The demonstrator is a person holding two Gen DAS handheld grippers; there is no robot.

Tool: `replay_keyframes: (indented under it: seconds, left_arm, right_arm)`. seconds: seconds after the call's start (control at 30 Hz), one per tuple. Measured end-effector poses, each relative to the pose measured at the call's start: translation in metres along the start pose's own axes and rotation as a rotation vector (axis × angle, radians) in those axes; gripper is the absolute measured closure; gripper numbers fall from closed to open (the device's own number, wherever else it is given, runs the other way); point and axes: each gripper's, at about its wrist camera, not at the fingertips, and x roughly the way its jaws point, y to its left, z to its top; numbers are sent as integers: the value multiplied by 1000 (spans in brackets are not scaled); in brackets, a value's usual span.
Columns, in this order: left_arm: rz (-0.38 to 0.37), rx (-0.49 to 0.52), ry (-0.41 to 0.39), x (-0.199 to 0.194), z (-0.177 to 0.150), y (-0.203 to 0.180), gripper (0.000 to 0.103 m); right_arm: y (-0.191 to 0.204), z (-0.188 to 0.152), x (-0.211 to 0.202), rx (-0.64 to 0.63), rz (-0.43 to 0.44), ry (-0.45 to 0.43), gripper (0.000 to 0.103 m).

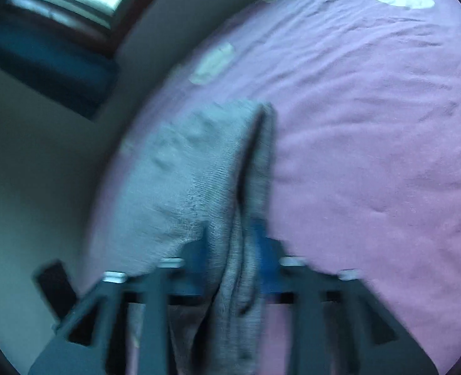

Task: Fold small clothes

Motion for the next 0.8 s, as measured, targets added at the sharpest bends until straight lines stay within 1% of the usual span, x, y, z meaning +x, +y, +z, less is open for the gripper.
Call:
replay_keyframes:
  seconds: [0.03,0.1,0.17,0.2,0.27,0.3,0.33,0.4,0.43,0.47,0.53,0.6,0.63,0.73,0.8]
  left_arm:
    - [-1,0,0,0,0,0,15]
    - [-2,0,-3,-1,0,0,15]
    - [-2,-1,-2,-1,0,1,15]
    - [-3,-1,-2,-1,0,1,15]
    - [-2,0,-2,-2,0,1,15]
    - [0,0,-1,-1,0,1,15]
    - [0,0,0,-1,0,1,15]
    - [-1,0,0,-2,0,1,15]
    - [0,0,0,-1,0,1,15]
    - [0,1,1,-1,0,1,15]
    - [0,1,-1,-2,0,1,15]
    - [-1,0,-1,-2,0,1,15]
    - [-1,0,-1,-1,0,1,15]
    - [1,2,0,-2,0,1,15]
    - [1,3,0,-2,0,1,15]
  right_arm:
    - [-5,1,-1,25,16,-6,88]
    - [-16,2,-5,81,61,-18,88]
    - [-20,-3,-11,109,93,-19,88]
    - [-20,-6,-15,118,107,-18,86]
    - [-16,-12,-25,108,108,-22,82]
    - [-12,-16,-31,95,107,-22,74]
    - [-8,-20,-35,85,109,-24,62]
    - [0,-30,-44,58,113,-26,48]
    - [6,-36,-46,40,112,-18,44]
    - [8,-38,-45,32,110,-11,43]
    - [11,-46,-40,20,82,7,43]
    - [8,-51,-31,17,26,23,45]
    - [5,-54,-30,14,1,16,56]
    - [-1,-56,-31,31,9,7,68]
    - [-4,-56,-30,29,17,8,70]
